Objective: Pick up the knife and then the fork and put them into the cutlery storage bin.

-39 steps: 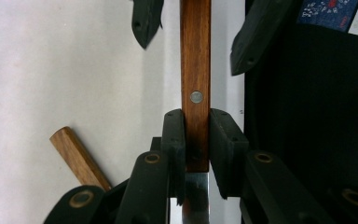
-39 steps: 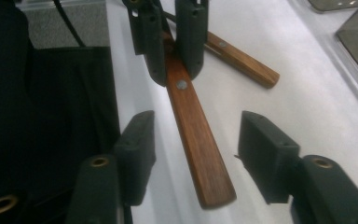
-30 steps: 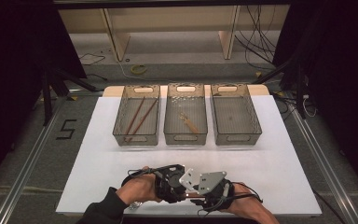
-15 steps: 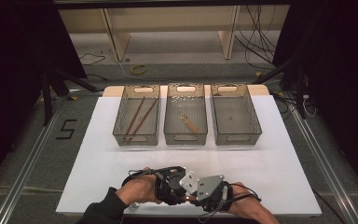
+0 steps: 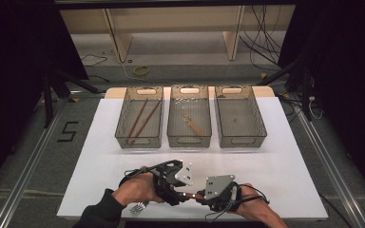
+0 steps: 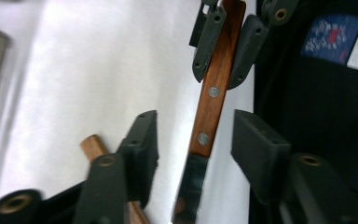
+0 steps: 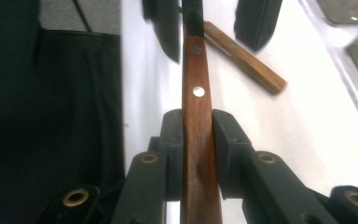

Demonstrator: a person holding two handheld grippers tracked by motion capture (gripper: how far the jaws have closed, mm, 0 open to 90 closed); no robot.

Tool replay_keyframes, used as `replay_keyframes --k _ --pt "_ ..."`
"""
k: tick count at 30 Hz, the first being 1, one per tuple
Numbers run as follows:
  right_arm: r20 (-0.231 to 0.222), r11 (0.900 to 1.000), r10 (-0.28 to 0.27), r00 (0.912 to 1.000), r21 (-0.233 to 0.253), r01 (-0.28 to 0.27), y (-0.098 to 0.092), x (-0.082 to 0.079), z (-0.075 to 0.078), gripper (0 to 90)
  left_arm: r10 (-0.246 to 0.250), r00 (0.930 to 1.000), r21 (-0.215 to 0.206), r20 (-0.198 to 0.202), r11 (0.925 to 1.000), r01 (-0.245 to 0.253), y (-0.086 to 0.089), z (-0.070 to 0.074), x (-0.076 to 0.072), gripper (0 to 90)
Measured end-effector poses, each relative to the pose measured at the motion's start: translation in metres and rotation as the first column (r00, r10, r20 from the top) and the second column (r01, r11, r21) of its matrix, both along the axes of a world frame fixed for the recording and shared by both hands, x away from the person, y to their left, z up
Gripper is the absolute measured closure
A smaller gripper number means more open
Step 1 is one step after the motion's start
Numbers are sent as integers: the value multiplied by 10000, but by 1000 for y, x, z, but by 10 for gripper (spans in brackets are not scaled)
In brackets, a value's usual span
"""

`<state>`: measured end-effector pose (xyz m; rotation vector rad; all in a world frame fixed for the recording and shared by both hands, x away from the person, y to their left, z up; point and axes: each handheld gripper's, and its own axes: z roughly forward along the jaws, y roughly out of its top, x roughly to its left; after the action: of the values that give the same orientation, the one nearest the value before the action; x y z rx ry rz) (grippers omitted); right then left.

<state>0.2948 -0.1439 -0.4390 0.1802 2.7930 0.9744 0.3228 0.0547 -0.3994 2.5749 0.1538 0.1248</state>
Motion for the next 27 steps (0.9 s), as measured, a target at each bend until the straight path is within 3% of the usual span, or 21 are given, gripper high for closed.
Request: replay_keyframes --k 3,5,8,12,15,18,19,27 --pt "-60 9991 -417 9991 77 417 -5 4 0 760 642 9979 -872 127 9942 -629 8 7 4 372" --pt "-65 9973 -691 9976 244 693 -9 8 1 760 1066 9942 -1394 129 9848 -1038 15 10 6 344" --pt "180 9941 -1042 9944 335 1035 -16 14 3 760 1592 9870 -1812 207 9715 -1529 25 13 8 307" --pt "201 9816 -1799 9835 686 1782 -26 21 7 759 2167 9761 -2241 144 9521 -2080 38 13 10 270" --pt "261 9712 -2242 9742 888 2212 -34 26 11 759 2589 9658 -2596 -157 9317 -2540 48 7 12 255" --pt "208 9580 -2658 9638 1172 2617 -43 32 16 759 3071 9502 -2822 -531 9081 -3092 60 -2 18 243" --pt "197 9517 -2835 9588 1285 2788 -46 34 18 759 3246 9437 -2924 -635 8981 -3286 63 -5 20 244" --pt "100 9060 -3805 9247 2046 3706 -69 49 34 759 4163 9023 -3275 -1117 8419 -4289 85 -31 27 246"
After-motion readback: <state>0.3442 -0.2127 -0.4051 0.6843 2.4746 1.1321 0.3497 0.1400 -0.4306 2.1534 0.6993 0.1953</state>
